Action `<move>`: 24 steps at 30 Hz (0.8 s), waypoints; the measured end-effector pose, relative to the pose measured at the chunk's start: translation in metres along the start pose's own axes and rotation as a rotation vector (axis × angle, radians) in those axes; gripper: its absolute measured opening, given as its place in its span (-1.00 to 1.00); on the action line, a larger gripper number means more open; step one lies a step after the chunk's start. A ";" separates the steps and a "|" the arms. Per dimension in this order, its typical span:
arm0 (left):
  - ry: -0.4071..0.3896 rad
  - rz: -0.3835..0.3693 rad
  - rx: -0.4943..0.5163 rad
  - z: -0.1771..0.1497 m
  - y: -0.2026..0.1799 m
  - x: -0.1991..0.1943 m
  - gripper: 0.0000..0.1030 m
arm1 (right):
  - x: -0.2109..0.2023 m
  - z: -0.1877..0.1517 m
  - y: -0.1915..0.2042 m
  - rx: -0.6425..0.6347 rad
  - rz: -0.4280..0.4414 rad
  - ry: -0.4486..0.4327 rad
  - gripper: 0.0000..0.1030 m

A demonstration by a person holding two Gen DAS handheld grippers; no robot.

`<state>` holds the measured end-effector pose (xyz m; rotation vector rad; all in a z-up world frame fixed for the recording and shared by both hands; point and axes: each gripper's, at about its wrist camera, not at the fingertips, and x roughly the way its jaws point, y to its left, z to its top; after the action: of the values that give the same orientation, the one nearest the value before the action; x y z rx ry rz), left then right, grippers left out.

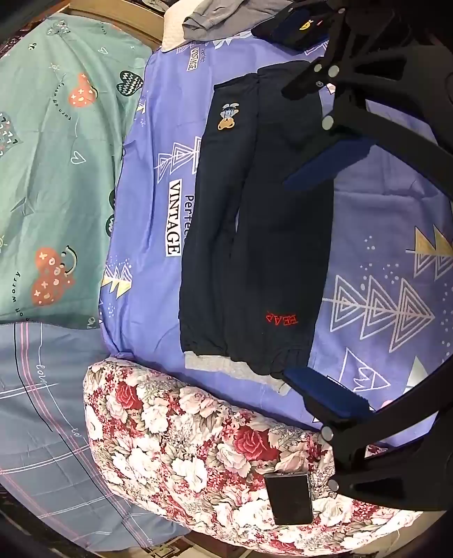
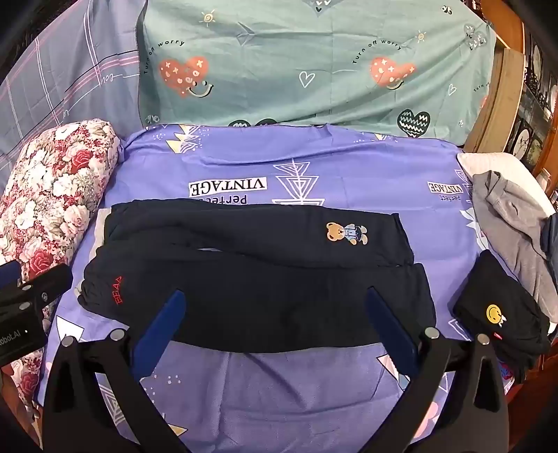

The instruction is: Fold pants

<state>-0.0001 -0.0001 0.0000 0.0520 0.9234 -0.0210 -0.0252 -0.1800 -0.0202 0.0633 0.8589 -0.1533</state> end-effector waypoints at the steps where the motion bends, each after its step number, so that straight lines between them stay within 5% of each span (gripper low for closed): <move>1: 0.002 0.001 -0.001 0.000 0.000 0.000 0.96 | 0.000 0.000 0.000 0.001 0.000 0.000 0.97; 24: 0.016 0.002 0.009 0.001 -0.002 0.005 0.96 | 0.009 -0.003 -0.002 0.017 0.004 0.019 0.97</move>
<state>0.0039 -0.0024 -0.0033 0.0622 0.9398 -0.0227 -0.0220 -0.1822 -0.0289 0.0825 0.8763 -0.1567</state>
